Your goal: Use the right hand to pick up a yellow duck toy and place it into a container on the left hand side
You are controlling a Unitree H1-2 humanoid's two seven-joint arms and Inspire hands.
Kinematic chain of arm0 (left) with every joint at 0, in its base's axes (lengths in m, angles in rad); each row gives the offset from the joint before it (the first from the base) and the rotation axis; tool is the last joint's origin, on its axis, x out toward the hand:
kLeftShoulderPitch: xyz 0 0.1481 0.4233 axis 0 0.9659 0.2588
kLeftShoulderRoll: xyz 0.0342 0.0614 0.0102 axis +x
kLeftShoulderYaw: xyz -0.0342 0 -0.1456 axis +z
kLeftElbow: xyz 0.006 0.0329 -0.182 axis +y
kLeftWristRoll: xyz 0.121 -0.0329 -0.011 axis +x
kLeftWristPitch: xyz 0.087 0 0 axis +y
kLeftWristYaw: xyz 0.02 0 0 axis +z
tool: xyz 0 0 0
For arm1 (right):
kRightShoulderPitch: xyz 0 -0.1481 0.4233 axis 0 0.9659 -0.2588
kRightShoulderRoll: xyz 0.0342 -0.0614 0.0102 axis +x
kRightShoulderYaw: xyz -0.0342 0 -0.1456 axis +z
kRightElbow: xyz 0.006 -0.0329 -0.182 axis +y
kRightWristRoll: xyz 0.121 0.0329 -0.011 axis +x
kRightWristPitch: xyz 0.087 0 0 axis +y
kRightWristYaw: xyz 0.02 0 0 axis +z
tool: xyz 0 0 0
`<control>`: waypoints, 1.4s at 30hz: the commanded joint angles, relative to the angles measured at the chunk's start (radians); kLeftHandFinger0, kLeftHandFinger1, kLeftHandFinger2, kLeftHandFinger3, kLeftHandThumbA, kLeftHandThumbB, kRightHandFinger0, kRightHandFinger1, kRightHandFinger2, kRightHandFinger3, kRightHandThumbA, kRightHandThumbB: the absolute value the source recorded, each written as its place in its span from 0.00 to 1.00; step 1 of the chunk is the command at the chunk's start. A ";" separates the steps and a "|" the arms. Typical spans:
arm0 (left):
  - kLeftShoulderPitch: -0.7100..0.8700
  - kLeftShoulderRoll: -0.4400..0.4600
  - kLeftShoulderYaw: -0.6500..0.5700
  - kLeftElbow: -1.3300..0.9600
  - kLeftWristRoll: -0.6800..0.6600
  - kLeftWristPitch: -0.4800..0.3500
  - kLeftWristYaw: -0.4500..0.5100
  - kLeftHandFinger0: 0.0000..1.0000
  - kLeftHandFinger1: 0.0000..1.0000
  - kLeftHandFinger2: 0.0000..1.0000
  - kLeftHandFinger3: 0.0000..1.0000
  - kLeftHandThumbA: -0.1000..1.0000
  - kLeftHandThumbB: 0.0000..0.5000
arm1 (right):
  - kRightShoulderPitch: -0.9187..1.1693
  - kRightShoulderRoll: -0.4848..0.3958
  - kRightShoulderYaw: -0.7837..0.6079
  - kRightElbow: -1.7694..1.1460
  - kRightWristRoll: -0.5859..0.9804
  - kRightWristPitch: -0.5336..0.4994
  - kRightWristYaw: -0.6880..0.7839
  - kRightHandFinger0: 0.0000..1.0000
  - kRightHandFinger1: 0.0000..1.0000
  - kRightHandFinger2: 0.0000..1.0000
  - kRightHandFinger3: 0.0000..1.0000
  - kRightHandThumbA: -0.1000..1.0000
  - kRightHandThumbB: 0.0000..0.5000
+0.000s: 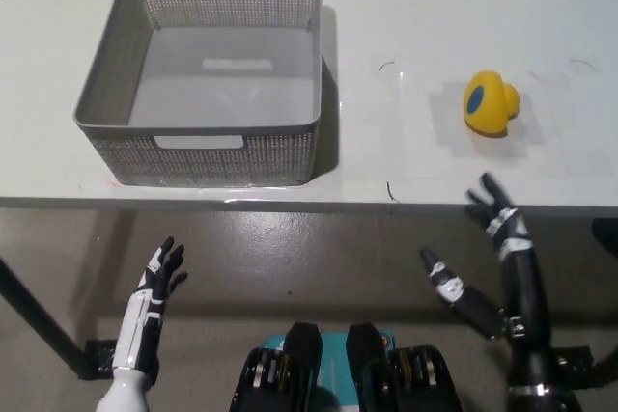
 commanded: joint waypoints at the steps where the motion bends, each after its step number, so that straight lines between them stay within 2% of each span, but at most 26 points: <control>1: -0.019 0.020 -0.010 -0.018 0.016 -0.058 -0.007 1.00 1.00 1.00 1.00 1.00 1.00 | -0.030 0.000 -0.036 -0.113 -0.107 -0.076 -0.098 0.88 0.93 1.00 1.00 0.73 0.34; 5: -0.017 0.025 -0.008 -0.024 0.013 -0.058 -0.004 1.00 1.00 1.00 1.00 1.00 1.00 | -0.117 -0.014 -0.081 -0.140 -0.178 -0.076 -0.138 0.91 0.98 1.00 1.00 0.76 0.34; 7: -0.014 0.023 -0.007 -0.028 0.011 -0.058 -0.003 1.00 1.00 1.00 1.00 1.00 1.00 | -0.168 -0.035 -0.101 -0.167 -0.209 0.012 -0.094 1.00 1.00 1.00 1.00 0.77 0.36; 8: -0.014 0.023 -0.007 -0.029 0.013 -0.058 -0.001 1.00 1.00 1.00 1.00 1.00 1.00 | -0.180 -0.040 -0.104 -0.173 -0.217 0.045 -0.079 1.00 1.00 1.00 1.00 0.78 0.41; 10: -0.010 0.024 -0.009 -0.032 0.023 -0.058 0.004 1.00 1.00 1.00 1.00 1.00 1.00 | -0.243 -0.073 -0.113 -0.178 -0.265 0.175 -0.024 1.00 1.00 1.00 1.00 0.81 0.54; 11: -0.006 0.024 -0.010 -0.033 0.022 -0.058 0.002 1.00 1.00 1.00 1.00 1.00 1.00 | -0.276 -0.087 -0.116 -0.170 -0.304 0.223 -0.011 1.00 1.00 1.00 1.00 0.84 0.58; 12: -0.004 0.024 -0.010 -0.035 0.022 -0.058 0.003 1.00 1.00 1.00 1.00 1.00 1.00 | -0.289 -0.094 -0.115 -0.165 -0.322 0.238 -0.009 1.00 1.00 1.00 1.00 0.85 0.58; 13: -0.004 0.024 -0.011 -0.038 0.024 -0.058 0.003 1.00 1.00 1.00 1.00 1.00 1.00 | -0.349 -0.117 -0.115 -0.132 -0.348 0.291 0.007 1.00 1.00 1.00 1.00 0.86 0.65; 14: -0.002 0.024 -0.011 -0.039 0.024 -0.058 0.003 1.00 1.00 1.00 1.00 1.00 1.00 | -0.368 -0.125 -0.113 -0.122 -0.361 0.311 0.013 1.00 1.00 1.00 1.00 0.86 0.65; 16: 0.000 0.028 -0.010 -0.040 0.021 -0.058 0.001 1.00 1.00 1.00 1.00 1.00 1.00 | -0.435 -0.151 -0.109 -0.081 -0.390 0.370 0.027 1.00 1.00 1.00 1.00 0.86 0.75; 17: 0.000 0.028 -0.010 -0.040 0.020 -0.058 0.001 1.00 1.00 1.00 1.00 1.00 1.00 | -0.450 -0.157 -0.106 -0.071 -0.397 0.383 0.029 1.00 1.00 1.00 1.00 0.86 0.75; 18: 0.000 0.031 -0.008 -0.041 0.012 -0.058 -0.004 1.00 1.00 1.00 1.00 1.00 1.00 | -0.525 -0.185 -0.099 -0.001 -0.419 0.421 0.040 1.00 1.00 1.00 1.00 0.89 0.85; 21: 0.012 0.032 -0.005 -0.048 0.017 -0.058 0.003 1.00 1.00 1.00 1.00 1.00 1.00 | -0.659 -0.235 -0.074 0.150 -0.435 0.460 0.052 1.00 1.00 1.00 1.00 0.87 0.95; 25: 0.014 0.037 0.002 -0.053 0.022 -0.058 0.007 1.00 1.00 1.00 1.00 1.00 1.00 | -0.815 -0.276 -0.041 0.308 -0.418 0.510 0.101 1.00 1.00 1.00 1.00 0.80 0.95; 30: 0.022 0.038 0.008 -0.060 0.015 -0.058 0.008 1.00 1.00 1.00 1.00 1.00 1.00 | -1.020 -0.302 0.026 0.600 -0.433 0.575 0.136 1.00 1.00 1.00 1.00 0.80 1.00; 37: 0.039 0.036 0.004 -0.080 0.031 -0.058 0.018 0.97 1.00 1.00 1.00 1.00 1.00 | -1.261 -0.299 0.114 1.090 -0.412 0.539 0.144 1.00 1.00 1.00 1.00 0.78 1.00; 38: 0.033 0.035 0.004 -0.079 0.032 -0.058 0.020 0.97 1.00 1.00 1.00 1.00 1.00 | -1.287 -0.296 0.116 1.139 -0.399 0.533 0.145 1.00 1.00 1.00 1.00 0.74 0.97; 39: 0.035 0.033 0.006 -0.081 0.029 -0.058 0.020 0.97 1.00 1.00 1.00 1.00 1.00 | -1.302 -0.292 0.109 1.182 -0.380 0.526 0.145 1.00 1.00 1.00 1.00 0.74 0.99; 42: 0.043 0.026 0.012 -0.084 0.007 -0.058 0.014 0.99 1.00 1.00 1.00 1.00 1.00 | -1.338 -0.281 0.076 1.282 -0.313 0.527 0.169 1.00 1.00 1.00 1.00 0.72 0.99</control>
